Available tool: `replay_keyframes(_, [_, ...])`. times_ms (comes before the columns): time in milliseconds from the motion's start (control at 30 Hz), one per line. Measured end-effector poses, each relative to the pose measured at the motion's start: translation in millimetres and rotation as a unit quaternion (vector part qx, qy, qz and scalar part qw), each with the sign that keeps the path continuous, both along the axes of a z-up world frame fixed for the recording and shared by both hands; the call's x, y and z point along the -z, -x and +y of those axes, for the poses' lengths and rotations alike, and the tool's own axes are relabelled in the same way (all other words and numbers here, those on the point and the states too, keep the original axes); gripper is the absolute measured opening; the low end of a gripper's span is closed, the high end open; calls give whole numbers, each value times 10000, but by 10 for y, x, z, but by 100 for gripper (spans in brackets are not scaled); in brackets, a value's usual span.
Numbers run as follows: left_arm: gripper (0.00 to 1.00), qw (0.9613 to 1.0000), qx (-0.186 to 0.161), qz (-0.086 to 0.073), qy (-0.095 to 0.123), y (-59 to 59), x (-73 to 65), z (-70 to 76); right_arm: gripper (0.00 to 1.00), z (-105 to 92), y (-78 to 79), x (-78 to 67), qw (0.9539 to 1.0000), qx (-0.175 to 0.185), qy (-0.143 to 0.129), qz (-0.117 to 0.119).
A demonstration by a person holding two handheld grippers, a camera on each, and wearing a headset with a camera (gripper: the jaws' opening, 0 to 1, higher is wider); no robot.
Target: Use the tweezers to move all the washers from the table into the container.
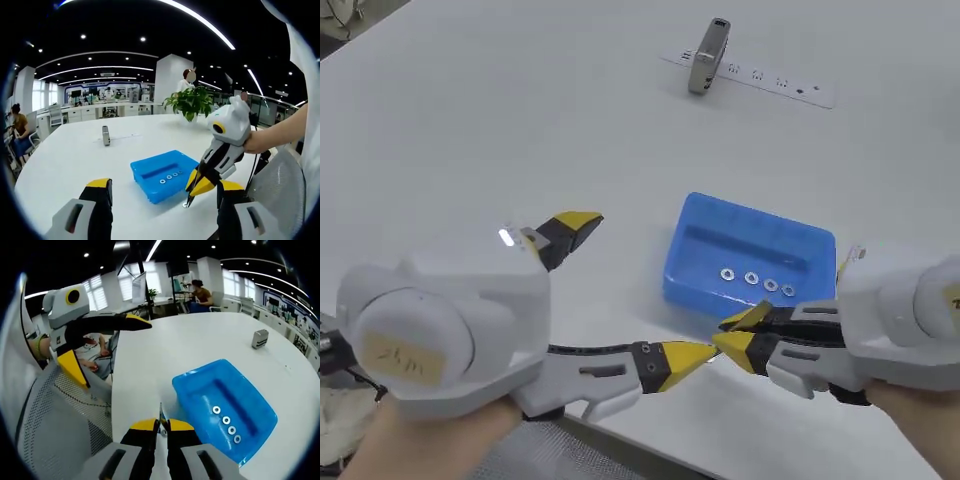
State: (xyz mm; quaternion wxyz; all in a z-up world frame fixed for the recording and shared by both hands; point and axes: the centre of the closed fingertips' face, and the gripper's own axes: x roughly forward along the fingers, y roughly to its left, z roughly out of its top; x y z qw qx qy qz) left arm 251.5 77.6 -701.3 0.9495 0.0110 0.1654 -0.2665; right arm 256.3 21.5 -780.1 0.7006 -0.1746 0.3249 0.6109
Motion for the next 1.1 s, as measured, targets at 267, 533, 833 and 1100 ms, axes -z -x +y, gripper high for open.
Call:
replay_keyframes(267, [88,10000,-7,-7,3,0,-4,0,4,11,14,10,10000,-80,4,-8])
replay_keyframes(533, [88,10000,1,5,-8,3,2,-3,3,27,65,25,9990,-352,137,-240])
replay_keyframes(833, [88,10000,5,12,-13,4,3,-3,3,41,22,-242,9988,-318,-65,-369])
replay_keyframes(1100, [87,10000,4,6,-11,2,1,-1,3,135,-162,-666,9971,-33,-617,-453])
